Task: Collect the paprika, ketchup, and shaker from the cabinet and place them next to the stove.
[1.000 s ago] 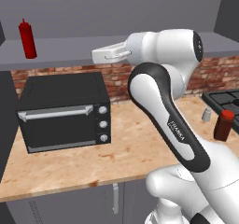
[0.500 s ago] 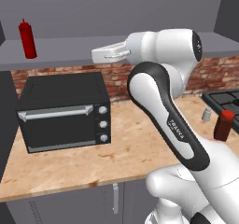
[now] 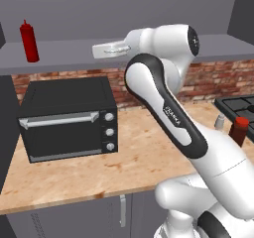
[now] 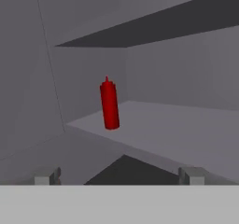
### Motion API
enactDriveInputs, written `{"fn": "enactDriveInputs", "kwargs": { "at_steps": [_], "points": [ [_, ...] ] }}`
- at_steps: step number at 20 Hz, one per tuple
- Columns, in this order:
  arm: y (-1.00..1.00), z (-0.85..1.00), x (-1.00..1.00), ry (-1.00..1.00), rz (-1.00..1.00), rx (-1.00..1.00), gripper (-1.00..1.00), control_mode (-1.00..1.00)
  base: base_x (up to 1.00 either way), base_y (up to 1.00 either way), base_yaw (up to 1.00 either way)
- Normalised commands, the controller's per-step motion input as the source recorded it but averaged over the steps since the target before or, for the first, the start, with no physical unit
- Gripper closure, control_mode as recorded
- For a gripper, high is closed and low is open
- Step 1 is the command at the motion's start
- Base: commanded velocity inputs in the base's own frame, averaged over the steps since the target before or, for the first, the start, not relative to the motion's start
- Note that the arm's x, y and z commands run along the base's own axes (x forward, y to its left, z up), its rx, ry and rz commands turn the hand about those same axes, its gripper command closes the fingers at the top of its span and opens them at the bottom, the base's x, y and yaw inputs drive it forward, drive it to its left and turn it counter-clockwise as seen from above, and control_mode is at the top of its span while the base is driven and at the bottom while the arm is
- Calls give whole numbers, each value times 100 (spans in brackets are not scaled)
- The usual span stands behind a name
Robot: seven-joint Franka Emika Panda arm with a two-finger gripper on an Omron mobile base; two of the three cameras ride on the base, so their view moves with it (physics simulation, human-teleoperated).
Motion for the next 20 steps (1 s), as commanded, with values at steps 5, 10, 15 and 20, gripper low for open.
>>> {"fn": "enactDriveInputs", "kwargs": {
  "at_steps": [5, 10, 15, 20],
  "points": [
    [35, 1, 33, 0, -6, -1, -100, -100, 0, 0, 0],
    [43, 1, 22, 2, -7, -7, -100, -100, 0, 0, 0],
    [38, 1, 10, 4, -6, -8, -100, -100, 0, 0, 0],
    [45, 0, 16, 8, -7, -8, -100, -100, 0, 0, 0]
  ]
}}
